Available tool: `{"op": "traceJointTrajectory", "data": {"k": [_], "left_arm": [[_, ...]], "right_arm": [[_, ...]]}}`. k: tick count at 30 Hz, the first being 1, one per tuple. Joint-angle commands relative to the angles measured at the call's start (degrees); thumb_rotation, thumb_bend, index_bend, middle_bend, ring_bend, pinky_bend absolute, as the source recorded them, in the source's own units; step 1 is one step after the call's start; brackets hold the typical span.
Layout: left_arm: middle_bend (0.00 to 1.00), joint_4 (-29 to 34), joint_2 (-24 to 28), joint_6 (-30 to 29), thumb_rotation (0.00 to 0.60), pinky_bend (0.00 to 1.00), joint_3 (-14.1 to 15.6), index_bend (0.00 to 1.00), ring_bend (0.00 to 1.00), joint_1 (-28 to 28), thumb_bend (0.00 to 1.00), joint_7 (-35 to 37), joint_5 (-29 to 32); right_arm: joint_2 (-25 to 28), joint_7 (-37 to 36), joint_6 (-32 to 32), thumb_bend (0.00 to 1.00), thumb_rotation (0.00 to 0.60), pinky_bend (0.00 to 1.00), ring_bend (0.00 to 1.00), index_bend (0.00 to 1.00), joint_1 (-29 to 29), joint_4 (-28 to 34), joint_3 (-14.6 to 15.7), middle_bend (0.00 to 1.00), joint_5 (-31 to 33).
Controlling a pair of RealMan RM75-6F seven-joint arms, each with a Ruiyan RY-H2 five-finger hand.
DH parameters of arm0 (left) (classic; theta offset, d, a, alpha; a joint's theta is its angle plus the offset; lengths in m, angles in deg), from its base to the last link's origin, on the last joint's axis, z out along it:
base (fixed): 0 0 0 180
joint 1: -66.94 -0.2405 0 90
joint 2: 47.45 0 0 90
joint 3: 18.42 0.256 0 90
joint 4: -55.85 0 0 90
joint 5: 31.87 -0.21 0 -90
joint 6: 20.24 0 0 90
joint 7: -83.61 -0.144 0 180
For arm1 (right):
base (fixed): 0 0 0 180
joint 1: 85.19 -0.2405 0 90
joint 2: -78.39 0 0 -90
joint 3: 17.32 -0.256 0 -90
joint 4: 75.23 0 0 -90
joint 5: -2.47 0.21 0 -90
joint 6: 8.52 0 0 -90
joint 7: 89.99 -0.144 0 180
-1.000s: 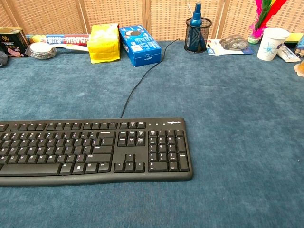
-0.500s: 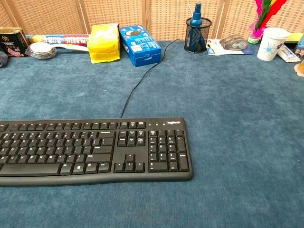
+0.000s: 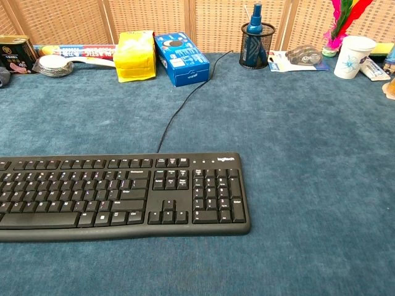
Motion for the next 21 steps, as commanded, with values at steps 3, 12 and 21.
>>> {"op": "traceJointTrajectory", "data": {"k": [3,12,21], "left_arm": [[1.00,-0.4,-2.5,3.6,0.000,0.98,-0.1,0.32,1.00,2.2,0.15,-1.9,2.5],[1.00,-2.6,-6.7,8.4,0.000,0.98,-0.5,0.32,1.00,5.2,0.15,-4.3,7.0],[1.00,-5.3,-9.9,11.0,0.000,0.98,-0.2,0.32,1.00,7.0,0.15,-5.4,11.6]], "right_arm": [[0.0,-0.2,0.2,0.30,0.000,0.32,0.37,0.26,0.3,-0.2,0.1,0.31,0.1],[0.1,-0.5,0.5,0.30,0.000,0.32,0.37,0.26,0.9,-0.8,0.2,0.31,0.6],[-0.2,0.1,-0.1,0.30,0.000,0.32,0.37,0.26,0.8,-0.9,0.2,0.31,0.8]]}}
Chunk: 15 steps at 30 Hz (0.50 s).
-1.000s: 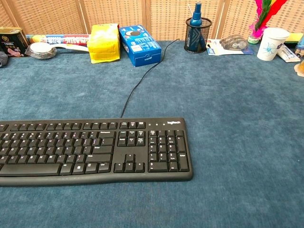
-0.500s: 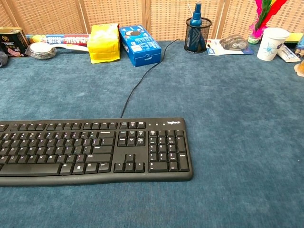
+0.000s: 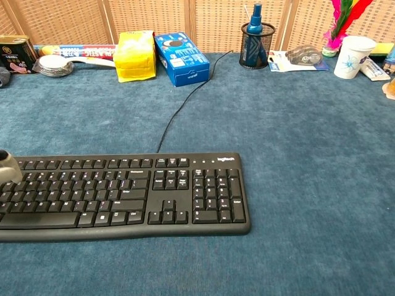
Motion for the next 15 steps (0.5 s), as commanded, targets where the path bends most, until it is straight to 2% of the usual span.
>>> {"op": "traceJointTrajectory", "data": {"k": [1,15], "left_arm": [[1.00,-0.7,-0.8,0.2,0.000,0.98,0.3,0.32,1.00,0.5,0.15,-0.4,0.8],[1.00,-1.8,-1.7,-0.9,0.000,0.98,0.8,0.32,1.00,1.3,0.15,0.2,1.5]], "right_arm": [[0.0,0.1,-0.1,0.30,0.000,0.32,0.37,0.26,0.0,0.0,0.0,0.31,0.0],[0.1,-0.1,0.2,0.30,0.000,0.32,0.37,0.26,0.5,-0.1,0.0,0.31,0.4]]}}
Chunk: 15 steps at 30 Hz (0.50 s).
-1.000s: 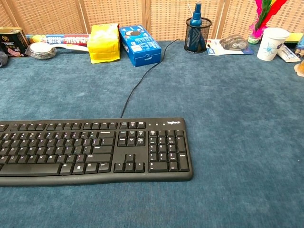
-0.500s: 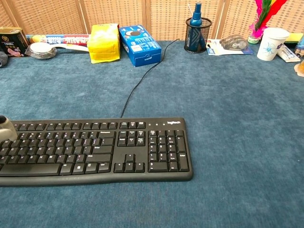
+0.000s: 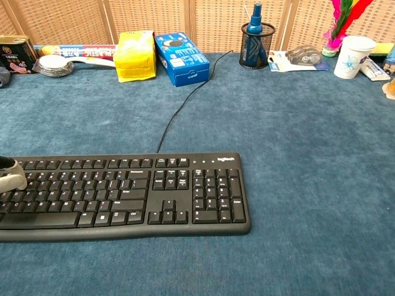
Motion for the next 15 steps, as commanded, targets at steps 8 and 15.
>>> {"op": "traceJointTrajectory", "data": {"k": [8,15], "left_arm": [[1.00,1.5,2.4,-9.6,0.000,0.96,-1.0,0.32,1.00,-2.4,0.15,4.9,-8.0],[1.00,3.8,8.1,-20.3,0.000,0.80,-1.6,0.32,0.94,-6.8,0.15,7.6,-13.4]], "right_arm": [[0.4,-0.3,0.7,0.30,0.000,0.32,0.37,0.26,0.2,0.2,-0.2,0.31,-0.3],[0.0,-0.3,0.4,0.30,0.000,0.32,0.36,0.26,-0.4,0.3,-0.6,0.31,-0.8]]}}
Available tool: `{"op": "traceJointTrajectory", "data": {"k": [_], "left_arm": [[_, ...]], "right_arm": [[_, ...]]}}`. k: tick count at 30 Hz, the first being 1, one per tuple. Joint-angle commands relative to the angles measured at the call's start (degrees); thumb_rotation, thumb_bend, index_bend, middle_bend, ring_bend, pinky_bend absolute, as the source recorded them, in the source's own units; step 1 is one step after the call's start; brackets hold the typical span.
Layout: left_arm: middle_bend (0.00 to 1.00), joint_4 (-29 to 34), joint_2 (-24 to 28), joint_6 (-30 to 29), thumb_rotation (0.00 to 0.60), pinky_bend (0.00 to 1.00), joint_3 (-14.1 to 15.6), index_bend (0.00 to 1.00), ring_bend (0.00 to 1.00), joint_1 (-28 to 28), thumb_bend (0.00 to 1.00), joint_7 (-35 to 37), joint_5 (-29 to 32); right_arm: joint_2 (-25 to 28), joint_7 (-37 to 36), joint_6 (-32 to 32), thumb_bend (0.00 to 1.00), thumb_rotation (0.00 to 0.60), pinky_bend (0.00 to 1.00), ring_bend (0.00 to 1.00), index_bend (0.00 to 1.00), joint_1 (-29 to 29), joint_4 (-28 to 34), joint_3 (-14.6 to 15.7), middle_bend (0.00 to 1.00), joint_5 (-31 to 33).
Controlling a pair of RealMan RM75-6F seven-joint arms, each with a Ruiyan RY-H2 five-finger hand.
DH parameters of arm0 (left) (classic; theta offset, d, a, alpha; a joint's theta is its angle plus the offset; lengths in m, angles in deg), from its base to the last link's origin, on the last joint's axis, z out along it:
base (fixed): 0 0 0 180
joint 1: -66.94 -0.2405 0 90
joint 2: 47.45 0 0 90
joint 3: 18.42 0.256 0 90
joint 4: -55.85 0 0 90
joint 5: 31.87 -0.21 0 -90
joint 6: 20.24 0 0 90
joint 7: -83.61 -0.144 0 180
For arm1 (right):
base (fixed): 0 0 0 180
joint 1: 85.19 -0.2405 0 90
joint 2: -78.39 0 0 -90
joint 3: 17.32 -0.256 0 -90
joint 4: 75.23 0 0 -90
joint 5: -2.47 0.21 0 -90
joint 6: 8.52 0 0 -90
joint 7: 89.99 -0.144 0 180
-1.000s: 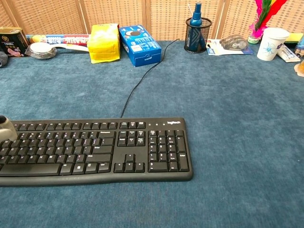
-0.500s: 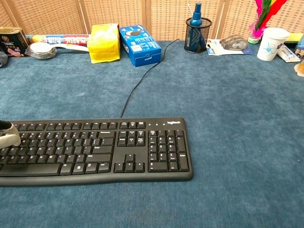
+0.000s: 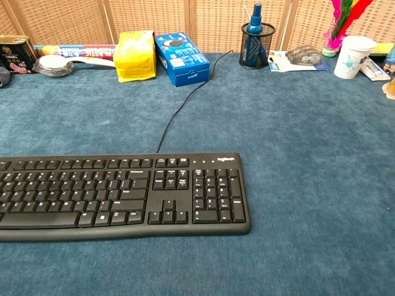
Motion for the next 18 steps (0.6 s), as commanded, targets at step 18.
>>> {"op": "traceJointTrajectory", "data": {"k": [18], "left_arm": [[0.61,1.4,8.7,-14.5,0.000,0.50,0.1,0.32,0.52,-9.9,0.15,6.8,-4.7]], "right_arm": [[-0.8,1.6,-1.7,0.30,0.000,0.28,0.30,0.26,-2.3,1.2,-0.6,0.31,-1.1]]}}
